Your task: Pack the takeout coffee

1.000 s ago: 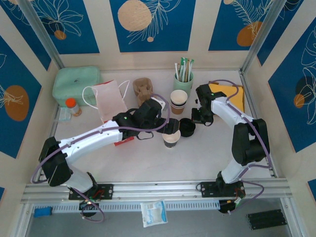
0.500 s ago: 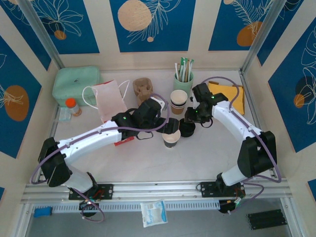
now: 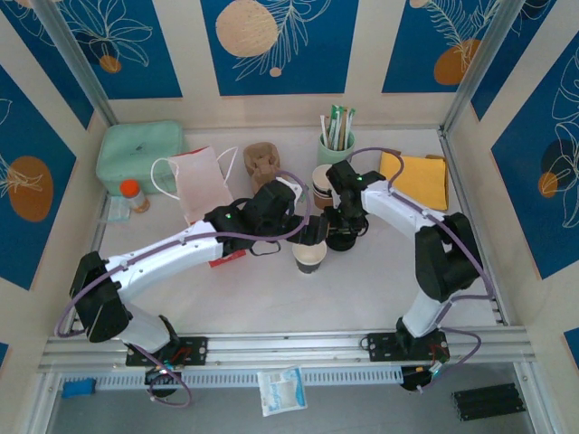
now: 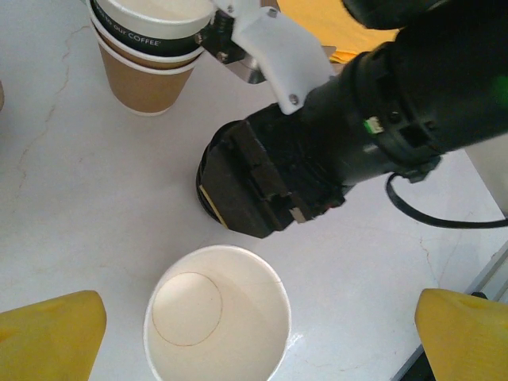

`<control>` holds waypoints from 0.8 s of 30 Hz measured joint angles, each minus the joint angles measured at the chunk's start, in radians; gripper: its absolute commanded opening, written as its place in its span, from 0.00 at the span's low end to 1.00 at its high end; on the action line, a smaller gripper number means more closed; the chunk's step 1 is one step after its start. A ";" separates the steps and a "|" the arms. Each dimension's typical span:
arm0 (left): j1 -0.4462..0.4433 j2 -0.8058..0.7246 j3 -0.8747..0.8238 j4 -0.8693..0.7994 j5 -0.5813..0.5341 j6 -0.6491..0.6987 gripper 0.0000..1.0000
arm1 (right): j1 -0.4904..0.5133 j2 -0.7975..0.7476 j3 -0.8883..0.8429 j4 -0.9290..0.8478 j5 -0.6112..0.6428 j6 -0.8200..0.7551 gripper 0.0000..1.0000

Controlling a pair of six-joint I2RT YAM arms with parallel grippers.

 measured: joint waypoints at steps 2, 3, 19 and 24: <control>0.000 0.000 0.000 0.000 0.000 0.000 0.99 | 0.000 0.016 0.003 0.005 0.009 0.000 0.52; 0.000 0.000 0.000 0.000 0.000 0.000 0.99 | 0.000 0.022 0.004 0.005 0.016 -0.001 0.52; 0.000 0.000 0.011 0.000 0.000 0.000 1.00 | -0.107 0.008 0.002 0.013 0.043 -0.018 0.48; 0.000 0.000 0.011 0.000 0.000 0.000 0.99 | -0.107 0.001 0.002 0.013 0.042 -0.027 0.42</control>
